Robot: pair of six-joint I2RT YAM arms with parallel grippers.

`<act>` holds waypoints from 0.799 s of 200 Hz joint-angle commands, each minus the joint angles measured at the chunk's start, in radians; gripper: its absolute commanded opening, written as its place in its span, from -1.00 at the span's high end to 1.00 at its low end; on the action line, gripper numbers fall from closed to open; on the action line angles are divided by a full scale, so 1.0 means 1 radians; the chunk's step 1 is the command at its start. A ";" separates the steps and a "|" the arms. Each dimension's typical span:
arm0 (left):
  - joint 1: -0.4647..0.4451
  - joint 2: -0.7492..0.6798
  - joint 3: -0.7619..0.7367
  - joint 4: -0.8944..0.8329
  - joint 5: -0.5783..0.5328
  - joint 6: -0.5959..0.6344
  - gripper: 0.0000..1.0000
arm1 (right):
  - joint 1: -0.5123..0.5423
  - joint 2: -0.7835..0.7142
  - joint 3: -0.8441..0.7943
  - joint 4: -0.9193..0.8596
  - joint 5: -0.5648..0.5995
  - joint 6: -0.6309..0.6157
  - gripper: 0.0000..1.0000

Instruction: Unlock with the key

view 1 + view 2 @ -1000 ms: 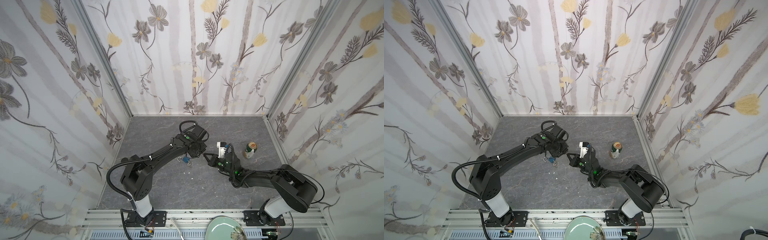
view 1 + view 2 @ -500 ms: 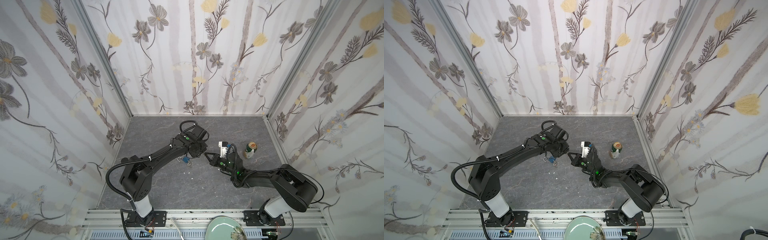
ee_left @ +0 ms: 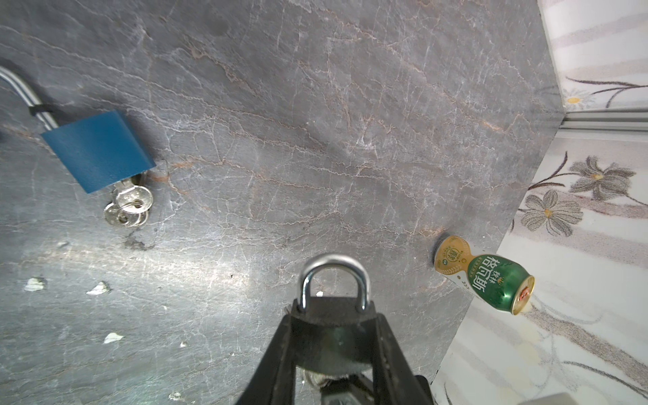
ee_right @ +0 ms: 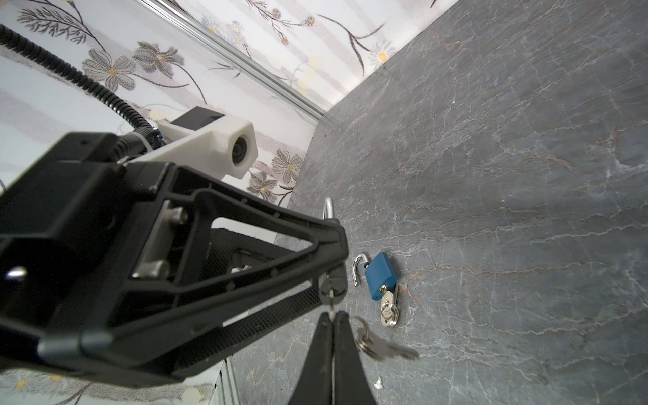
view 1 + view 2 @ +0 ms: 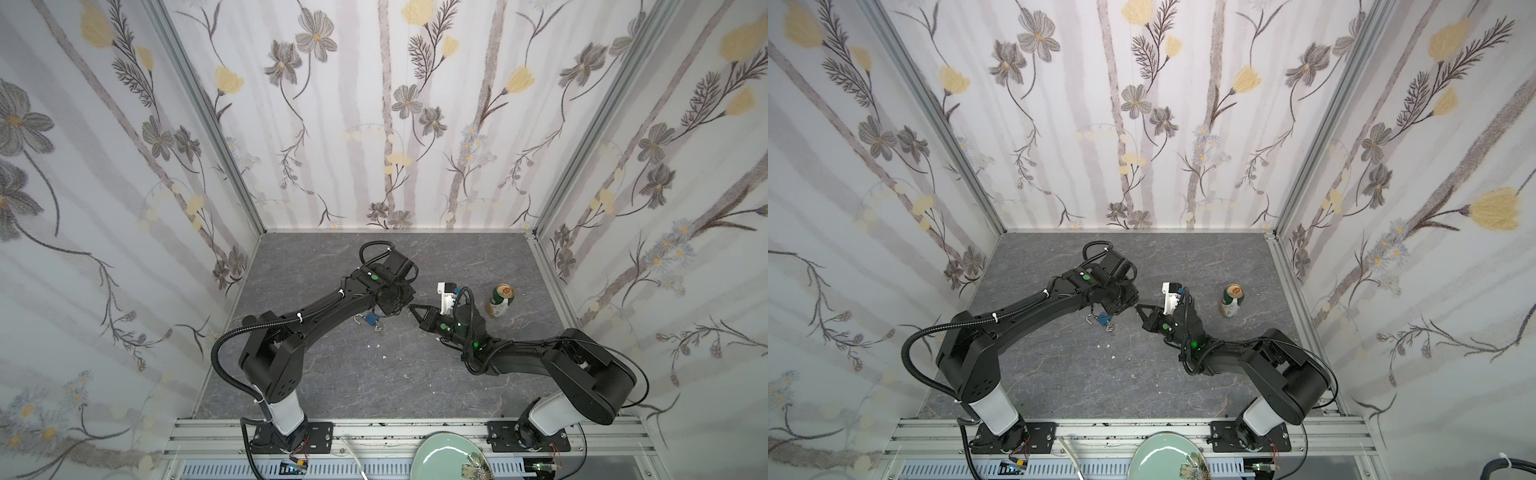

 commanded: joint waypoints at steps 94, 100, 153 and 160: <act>0.002 -0.036 -0.028 0.026 0.139 0.036 0.96 | -0.004 -0.017 -0.043 0.164 -0.062 0.046 1.00; 0.002 -0.041 -0.039 0.049 0.147 0.036 0.96 | -0.006 -0.013 -0.043 0.177 -0.069 0.056 1.00; 0.002 -0.087 -0.102 0.174 0.161 0.035 0.97 | -0.026 0.027 -0.024 0.212 -0.118 0.205 1.00; 0.002 -0.093 -0.105 0.182 0.162 0.034 0.98 | -0.029 0.035 -0.018 0.203 -0.124 0.225 1.00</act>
